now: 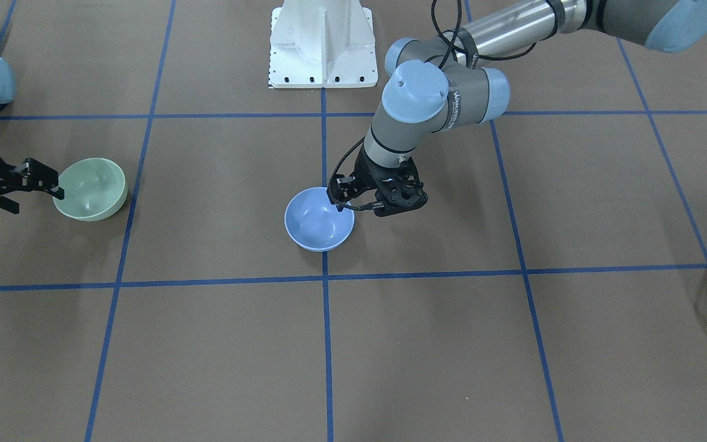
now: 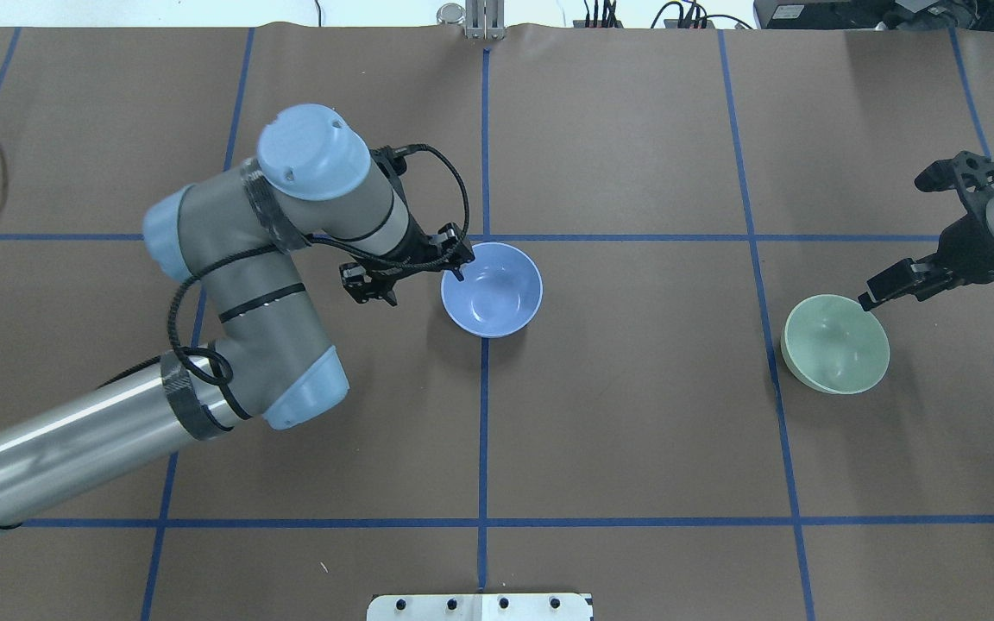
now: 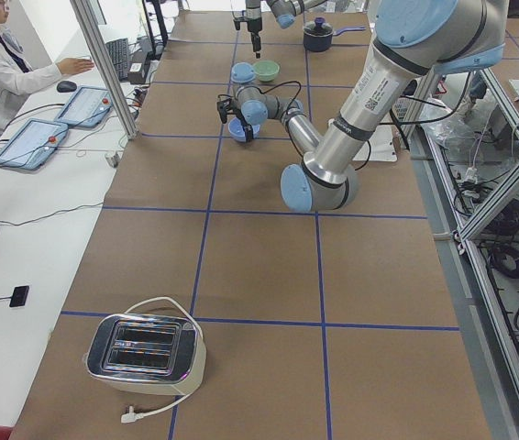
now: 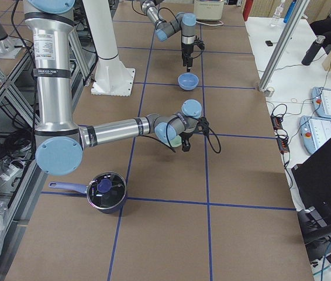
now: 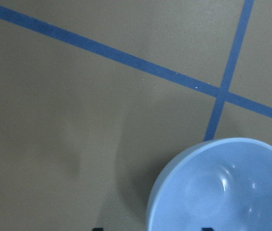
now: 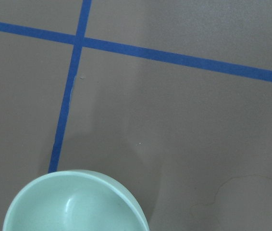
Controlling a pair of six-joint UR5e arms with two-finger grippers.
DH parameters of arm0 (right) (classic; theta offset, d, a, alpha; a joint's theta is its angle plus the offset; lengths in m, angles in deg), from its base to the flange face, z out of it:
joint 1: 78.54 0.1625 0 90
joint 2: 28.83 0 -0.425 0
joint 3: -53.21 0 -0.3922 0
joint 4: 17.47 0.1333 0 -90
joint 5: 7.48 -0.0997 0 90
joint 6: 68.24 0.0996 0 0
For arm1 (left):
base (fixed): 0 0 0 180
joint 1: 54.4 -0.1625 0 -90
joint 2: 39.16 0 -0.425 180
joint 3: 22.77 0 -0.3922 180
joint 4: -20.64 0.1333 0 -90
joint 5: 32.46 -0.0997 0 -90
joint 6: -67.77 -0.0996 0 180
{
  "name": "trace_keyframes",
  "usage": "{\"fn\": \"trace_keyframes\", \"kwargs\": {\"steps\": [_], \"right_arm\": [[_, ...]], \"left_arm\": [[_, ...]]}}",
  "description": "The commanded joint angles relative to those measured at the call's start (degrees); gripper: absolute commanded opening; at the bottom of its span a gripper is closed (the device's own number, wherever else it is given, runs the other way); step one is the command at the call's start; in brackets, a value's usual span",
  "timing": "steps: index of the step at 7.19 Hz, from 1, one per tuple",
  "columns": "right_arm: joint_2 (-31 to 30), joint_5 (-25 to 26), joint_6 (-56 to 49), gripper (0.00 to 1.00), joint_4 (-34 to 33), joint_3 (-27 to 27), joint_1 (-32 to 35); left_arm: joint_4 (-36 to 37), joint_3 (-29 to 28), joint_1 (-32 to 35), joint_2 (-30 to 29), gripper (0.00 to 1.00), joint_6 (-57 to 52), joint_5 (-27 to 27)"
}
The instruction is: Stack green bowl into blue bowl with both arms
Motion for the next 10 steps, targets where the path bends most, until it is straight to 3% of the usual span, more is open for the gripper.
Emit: {"fn": "trace_keyframes", "kwargs": {"steps": [1,3,4,5,7,9,10], "right_arm": [[0.1,0.1,0.0,0.94,0.0,-0.4,-1.4],[0.0,0.1,-0.1,0.88,0.2,-0.6,-2.7],[-0.1,0.1,-0.1,0.77,0.2,-0.6,-3.2],[-0.1,0.5,-0.1,0.61,0.1,-0.7,-3.7],[-0.1,2.0,-0.1,0.57,0.1,-1.2,-4.4],[-0.1,2.2,-0.1,0.34,0.1,-1.3,-4.7],[0.0,2.2,-0.1,0.29,0.1,-1.5,-4.8]], "left_arm": [[6.8,6.8,7.3,3.4,0.97,-10.7,5.7],[11.2,7.1,14.4,4.5,0.97,-22.1,8.3],[12.3,7.0,16.4,5.9,0.97,-27.5,8.4],[12.3,7.0,17.4,6.8,0.97,-28.9,8.4],[12.3,6.9,17.9,6.9,0.97,-28.9,8.4],[12.4,7.0,18.0,6.9,0.97,-28.9,8.3],[12.3,6.9,18.0,6.9,0.97,-28.9,8.3]]}}
